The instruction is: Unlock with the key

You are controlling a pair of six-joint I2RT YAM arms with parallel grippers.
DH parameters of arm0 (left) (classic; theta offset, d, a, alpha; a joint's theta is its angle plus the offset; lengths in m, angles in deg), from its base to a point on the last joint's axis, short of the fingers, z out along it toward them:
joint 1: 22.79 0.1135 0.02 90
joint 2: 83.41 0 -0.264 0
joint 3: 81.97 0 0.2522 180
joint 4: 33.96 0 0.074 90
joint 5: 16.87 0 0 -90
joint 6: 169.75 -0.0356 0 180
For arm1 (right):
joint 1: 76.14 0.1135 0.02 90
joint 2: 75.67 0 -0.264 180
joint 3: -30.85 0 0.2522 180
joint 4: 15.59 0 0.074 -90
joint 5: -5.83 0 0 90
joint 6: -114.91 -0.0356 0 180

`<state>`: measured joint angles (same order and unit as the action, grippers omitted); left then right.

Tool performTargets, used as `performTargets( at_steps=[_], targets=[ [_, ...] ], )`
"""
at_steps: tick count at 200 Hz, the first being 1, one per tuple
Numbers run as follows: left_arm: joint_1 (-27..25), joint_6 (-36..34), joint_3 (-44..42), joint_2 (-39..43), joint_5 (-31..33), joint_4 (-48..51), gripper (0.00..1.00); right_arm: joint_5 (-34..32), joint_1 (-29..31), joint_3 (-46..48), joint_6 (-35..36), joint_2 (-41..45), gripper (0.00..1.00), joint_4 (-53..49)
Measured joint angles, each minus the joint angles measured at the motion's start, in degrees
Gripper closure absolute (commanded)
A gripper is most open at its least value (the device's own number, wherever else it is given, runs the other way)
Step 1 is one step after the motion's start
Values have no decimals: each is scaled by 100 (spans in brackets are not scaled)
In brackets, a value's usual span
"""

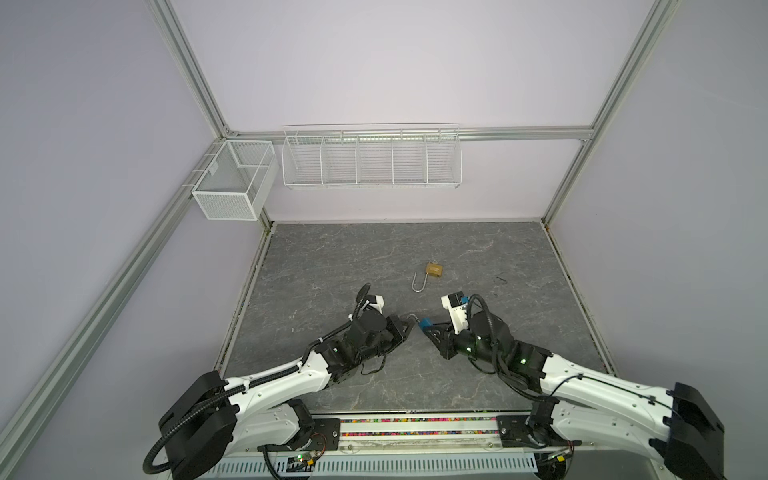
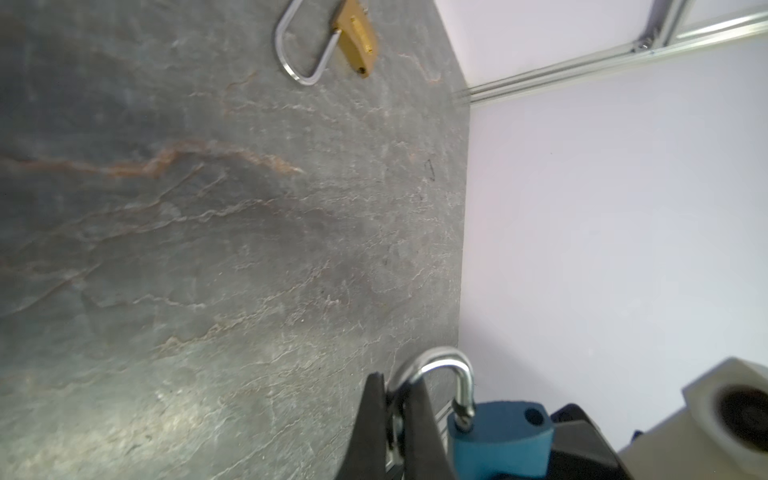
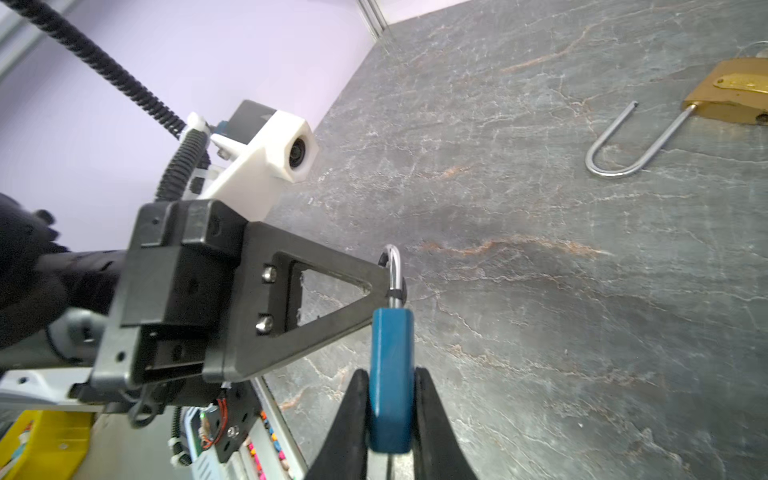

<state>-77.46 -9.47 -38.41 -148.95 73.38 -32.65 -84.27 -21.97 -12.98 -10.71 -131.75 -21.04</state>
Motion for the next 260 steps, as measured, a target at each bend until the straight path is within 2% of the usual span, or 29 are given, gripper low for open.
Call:
performTargets(
  at_steps=[41, 91, 99, 104, 114, 130, 169, 195, 235, 260],
  targets=[
    [118, -1086, -186, 129, -116, -654, 100, 404, -131, 83, -214, 125, 94, 282],
    [157, -1604, -197, 437, -341, -765, 100, 501, -151, 136, -214, 479, 94, 299],
    [160, -1646, -197, 461, -356, -767, 89, 529, -160, 136, -214, 498, 94, 302],
    [160, -1674, -197, 468, -361, -767, 77, 538, -162, 136, -214, 507, 94, 299],
    [170, -1742, -199, 466, -319, -728, 61, 544, -166, 136, -214, 525, 94, 297],
    [278, -1871, -216, 428, -299, -623, 47, 529, -201, 138, -212, 610, 94, 282],
    [326, -2063, -238, 487, -295, -503, 38, 544, -293, 146, -208, 769, 94, 127],
    [393, -2208, -238, 861, -162, -7, 34, 376, -487, 101, -205, 850, 94, -345],
    [439, -2323, -195, 1672, -59, 778, 29, 149, -1279, -37, -208, 710, 94, -1069],
    [439, -2347, 385, 1733, 192, 1902, 22, 378, -1961, -37, -260, 608, 94, -1139]
  ],
)
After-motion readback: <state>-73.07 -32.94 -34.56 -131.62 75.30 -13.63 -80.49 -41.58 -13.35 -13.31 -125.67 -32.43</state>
